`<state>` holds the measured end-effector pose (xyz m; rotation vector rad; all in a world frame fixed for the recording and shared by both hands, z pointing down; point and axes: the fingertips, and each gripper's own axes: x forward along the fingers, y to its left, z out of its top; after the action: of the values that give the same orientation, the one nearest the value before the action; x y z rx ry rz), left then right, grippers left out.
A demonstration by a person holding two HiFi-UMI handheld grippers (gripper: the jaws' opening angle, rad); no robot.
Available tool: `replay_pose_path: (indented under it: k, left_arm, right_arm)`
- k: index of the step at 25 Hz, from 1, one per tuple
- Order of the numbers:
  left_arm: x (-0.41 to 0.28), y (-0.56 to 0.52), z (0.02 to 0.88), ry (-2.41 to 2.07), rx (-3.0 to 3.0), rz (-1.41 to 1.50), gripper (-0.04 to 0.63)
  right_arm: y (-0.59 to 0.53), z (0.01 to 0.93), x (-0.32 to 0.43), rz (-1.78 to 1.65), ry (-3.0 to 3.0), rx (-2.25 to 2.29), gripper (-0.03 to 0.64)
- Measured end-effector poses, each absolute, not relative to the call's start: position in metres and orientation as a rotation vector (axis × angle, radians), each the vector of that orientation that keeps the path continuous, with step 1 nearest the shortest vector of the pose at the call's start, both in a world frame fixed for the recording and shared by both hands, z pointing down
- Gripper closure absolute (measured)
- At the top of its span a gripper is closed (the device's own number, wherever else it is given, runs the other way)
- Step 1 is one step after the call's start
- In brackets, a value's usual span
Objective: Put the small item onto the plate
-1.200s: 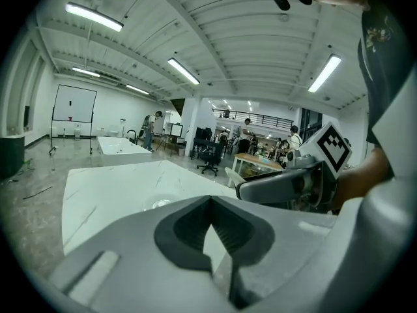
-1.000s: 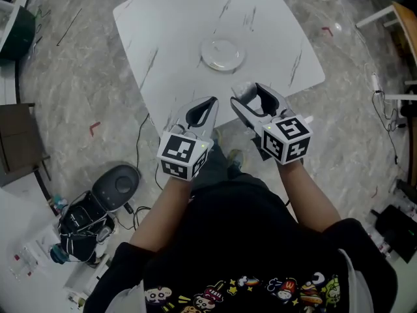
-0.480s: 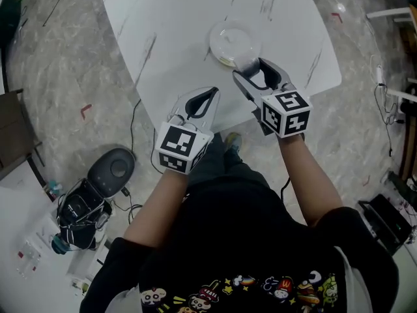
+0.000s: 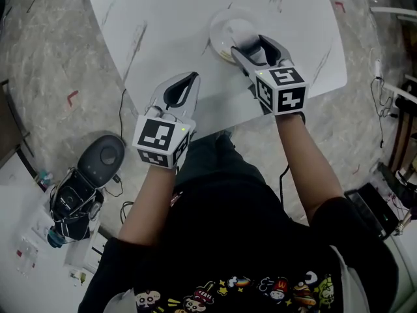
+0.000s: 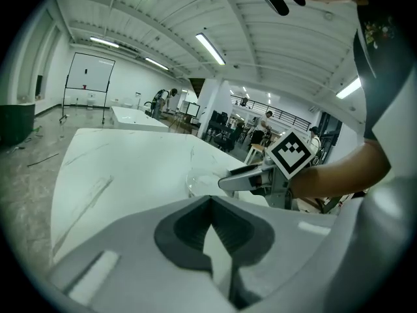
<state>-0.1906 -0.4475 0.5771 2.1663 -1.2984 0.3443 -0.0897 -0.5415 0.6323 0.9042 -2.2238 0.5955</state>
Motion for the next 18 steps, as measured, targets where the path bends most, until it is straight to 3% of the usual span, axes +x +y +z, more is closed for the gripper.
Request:
replay_pose_path:
  k: [18]
  left_arm:
    - [-0.185, -0.456, 0.586, -1.267, 2.151, 0.263, 0.595]
  right_arm:
    - [-0.563, 0.661, -0.104, 0.541, -2.133, 0.850, 0.285]
